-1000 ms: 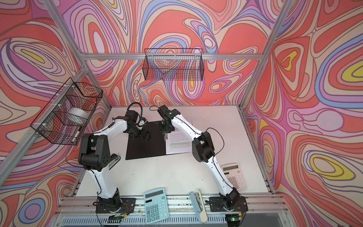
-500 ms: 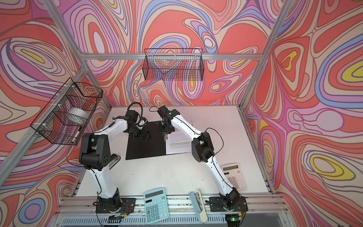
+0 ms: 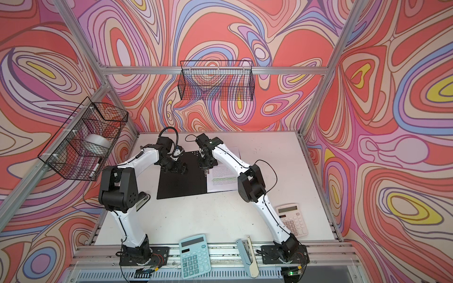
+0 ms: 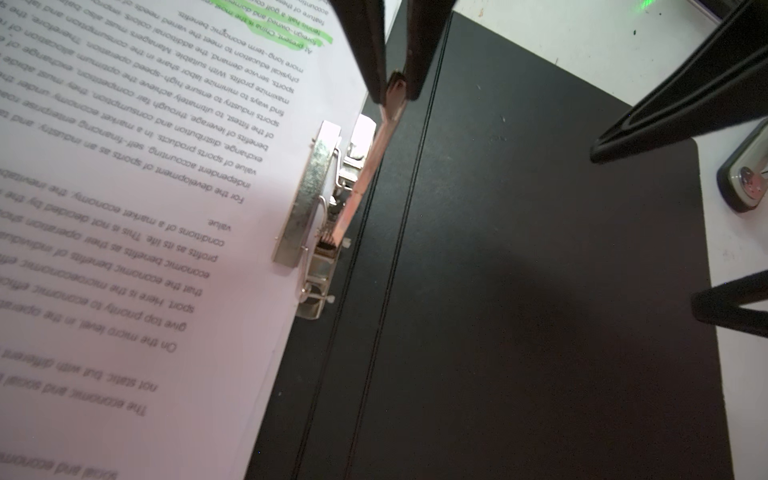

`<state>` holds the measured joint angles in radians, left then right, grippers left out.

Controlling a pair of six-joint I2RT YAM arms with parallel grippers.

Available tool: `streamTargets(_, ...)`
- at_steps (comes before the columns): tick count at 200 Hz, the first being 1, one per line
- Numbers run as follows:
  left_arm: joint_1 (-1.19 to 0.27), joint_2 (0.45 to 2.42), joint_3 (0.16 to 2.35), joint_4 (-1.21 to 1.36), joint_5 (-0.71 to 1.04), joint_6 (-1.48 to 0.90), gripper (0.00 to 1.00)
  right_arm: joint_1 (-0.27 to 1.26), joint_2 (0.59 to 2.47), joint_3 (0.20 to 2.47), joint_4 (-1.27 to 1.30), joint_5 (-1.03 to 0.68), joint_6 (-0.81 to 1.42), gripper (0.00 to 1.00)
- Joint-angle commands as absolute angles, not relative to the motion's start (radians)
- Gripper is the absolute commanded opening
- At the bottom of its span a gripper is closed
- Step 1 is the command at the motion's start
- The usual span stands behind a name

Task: Put the files into the folder
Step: 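Press the clip lever down with the right gripper while the left gripper steadies the folder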

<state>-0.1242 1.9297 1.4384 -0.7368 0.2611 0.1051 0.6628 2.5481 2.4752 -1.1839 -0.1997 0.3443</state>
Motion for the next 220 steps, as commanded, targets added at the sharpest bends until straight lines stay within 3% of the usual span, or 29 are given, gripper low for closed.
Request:
streamTargets(1, -0.121, 1.947, 1.462, -0.765, 0.264, 0.13, 1.0, 0.66, 2.597, 2.484, -1.216, -0.151, 0.33, 0.1)
streamTargets(220, -0.121, 1.948, 1.433, -0.753, 0.267, 0.138, 1.0, 0.657, 2.652, 2.494, -1.243, -0.12, 0.314, 0.06)
